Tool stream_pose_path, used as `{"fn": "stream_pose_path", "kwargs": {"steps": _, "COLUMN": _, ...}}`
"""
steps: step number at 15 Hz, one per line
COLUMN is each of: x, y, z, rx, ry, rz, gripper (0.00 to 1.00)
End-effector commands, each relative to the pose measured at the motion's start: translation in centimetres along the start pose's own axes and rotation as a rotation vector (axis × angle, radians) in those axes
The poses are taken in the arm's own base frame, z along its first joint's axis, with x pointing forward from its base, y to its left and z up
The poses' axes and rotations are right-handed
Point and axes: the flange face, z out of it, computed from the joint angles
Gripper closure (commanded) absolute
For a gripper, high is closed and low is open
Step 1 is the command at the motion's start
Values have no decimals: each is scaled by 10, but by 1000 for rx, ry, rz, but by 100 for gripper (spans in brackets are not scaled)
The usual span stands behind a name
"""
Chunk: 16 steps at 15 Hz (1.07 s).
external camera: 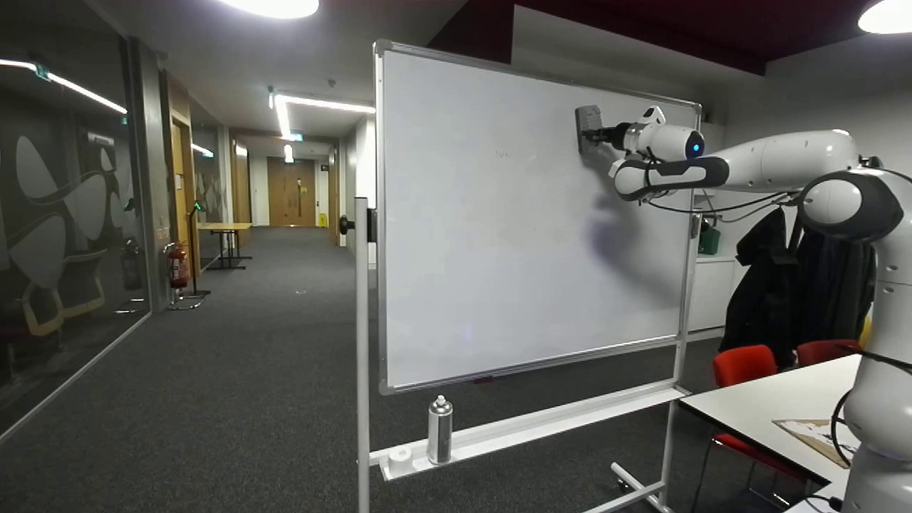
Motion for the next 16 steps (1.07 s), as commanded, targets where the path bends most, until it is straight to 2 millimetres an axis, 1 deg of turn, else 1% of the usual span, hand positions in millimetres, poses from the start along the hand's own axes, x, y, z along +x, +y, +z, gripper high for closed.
{"fn": "stream_pose_path", "kwargs": {"steps": 1, "x": -8, "y": -46, "z": 13, "rx": 81, "ry": 0, "rz": -64, "gripper": 65}}
{"fn": "stream_pose_path", "kwargs": {"steps": 5, "x": -5, "y": -102, "z": 5, "rx": 176, "ry": 13, "rz": -176, "gripper": 65}}
{"fn": "stream_pose_path", "kwargs": {"steps": 9, "x": -5, "y": -169, "z": -4, "rx": 283, "ry": 35, "rz": -282, "gripper": 65}}
{"fn": "stream_pose_path", "kwargs": {"steps": 11, "x": -13, "y": -204, "z": -8, "rx": 340, "ry": 36, "rz": -330, "gripper": 65}}
{"fn": "stream_pose_path", "kwargs": {"steps": 13, "x": -26, "y": -239, "z": -10, "rx": 395, "ry": 33, "rz": -379, "gripper": 65}}
{"fn": "stream_pose_path", "kwargs": {"steps": 15, "x": -38, "y": -267, "z": -12, "rx": 436, "ry": 30, "rz": -415, "gripper": 65}}
{"fn": "stream_pose_path", "kwargs": {"steps": 16, "x": -43, "y": -278, "z": -14, "rx": 450, "ry": 29, "rz": -428, "gripper": 65}}
